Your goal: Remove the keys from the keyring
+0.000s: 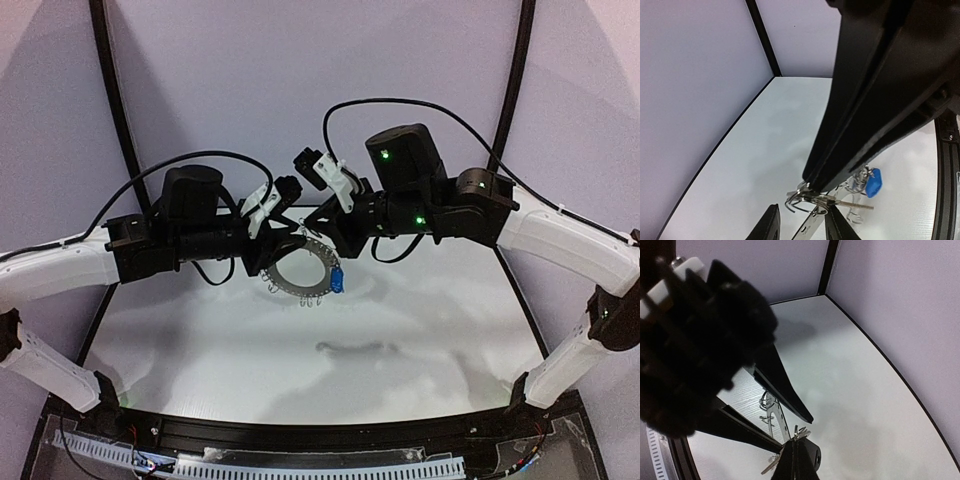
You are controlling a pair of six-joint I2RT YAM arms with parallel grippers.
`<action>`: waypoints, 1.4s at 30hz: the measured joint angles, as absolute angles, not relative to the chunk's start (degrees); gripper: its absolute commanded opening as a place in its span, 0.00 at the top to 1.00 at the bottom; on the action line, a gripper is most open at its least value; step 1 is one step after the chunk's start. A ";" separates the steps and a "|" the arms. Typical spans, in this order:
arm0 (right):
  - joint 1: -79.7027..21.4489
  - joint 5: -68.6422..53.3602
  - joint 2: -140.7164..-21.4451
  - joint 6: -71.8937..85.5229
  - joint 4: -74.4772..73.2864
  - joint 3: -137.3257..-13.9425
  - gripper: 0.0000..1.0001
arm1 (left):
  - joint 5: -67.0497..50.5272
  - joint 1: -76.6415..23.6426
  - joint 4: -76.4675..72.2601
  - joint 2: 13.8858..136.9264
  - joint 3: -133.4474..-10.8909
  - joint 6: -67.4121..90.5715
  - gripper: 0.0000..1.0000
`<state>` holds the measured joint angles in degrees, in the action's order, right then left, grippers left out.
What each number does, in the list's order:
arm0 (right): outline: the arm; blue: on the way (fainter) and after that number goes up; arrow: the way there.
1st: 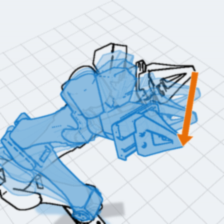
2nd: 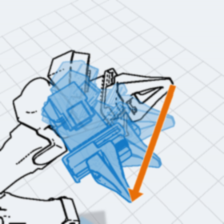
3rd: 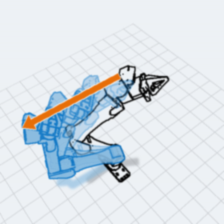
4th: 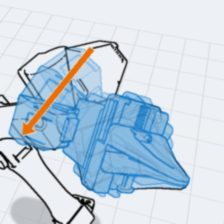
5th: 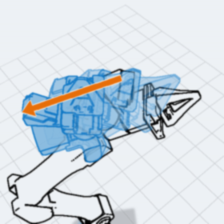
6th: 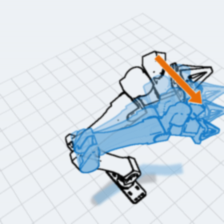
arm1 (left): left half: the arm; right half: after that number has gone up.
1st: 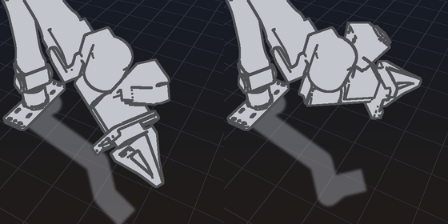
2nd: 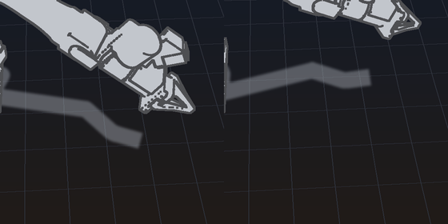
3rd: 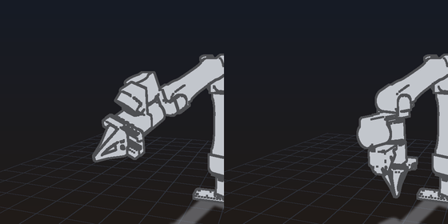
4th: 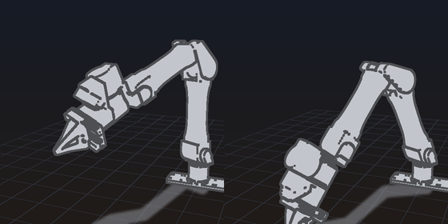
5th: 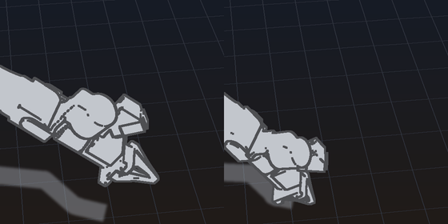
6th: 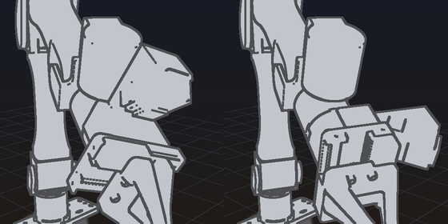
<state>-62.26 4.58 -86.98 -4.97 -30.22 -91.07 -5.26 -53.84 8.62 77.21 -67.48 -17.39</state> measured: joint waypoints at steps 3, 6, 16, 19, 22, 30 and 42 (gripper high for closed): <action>-62.26 4.93 -87.61 -4.56 -30.00 -91.29 1.00 | -5.56 -53.84 8.25 77.21 -67.48 -17.61 0.68; -62.26 5.43 -88.12 -3.97 -30.09 -91.33 1.00 | -5.61 -53.84 8.08 77.21 -67.48 -17.63 0.68; -62.26 4.36 -88.29 -3.18 -29.87 -91.50 1.00 | -3.57 -53.80 6.96 78.08 -67.46 -18.26 0.72; -62.26 4.01 -88.29 -2.74 -30.09 -91.50 1.00 | -3.29 -53.80 6.68 78.59 -67.46 -18.48 0.78; -62.26 4.01 -88.29 -2.66 -30.06 -91.55 1.00 | -2.96 -53.80 6.48 78.67 -67.46 -18.74 0.84; -62.24 4.56 -88.29 -2.66 -30.09 -91.61 1.00 | -1.19 -53.93 5.74 78.67 -67.18 -19.22 0.84; -62.24 5.43 -88.29 -1.30 -30.52 -91.64 1.00 | 2.20 -54.17 4.89 78.63 -66.65 -19.35 0.71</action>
<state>-62.24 5.43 -88.29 -1.30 -30.52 -91.64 2.20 -54.17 4.89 78.63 -66.65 -19.35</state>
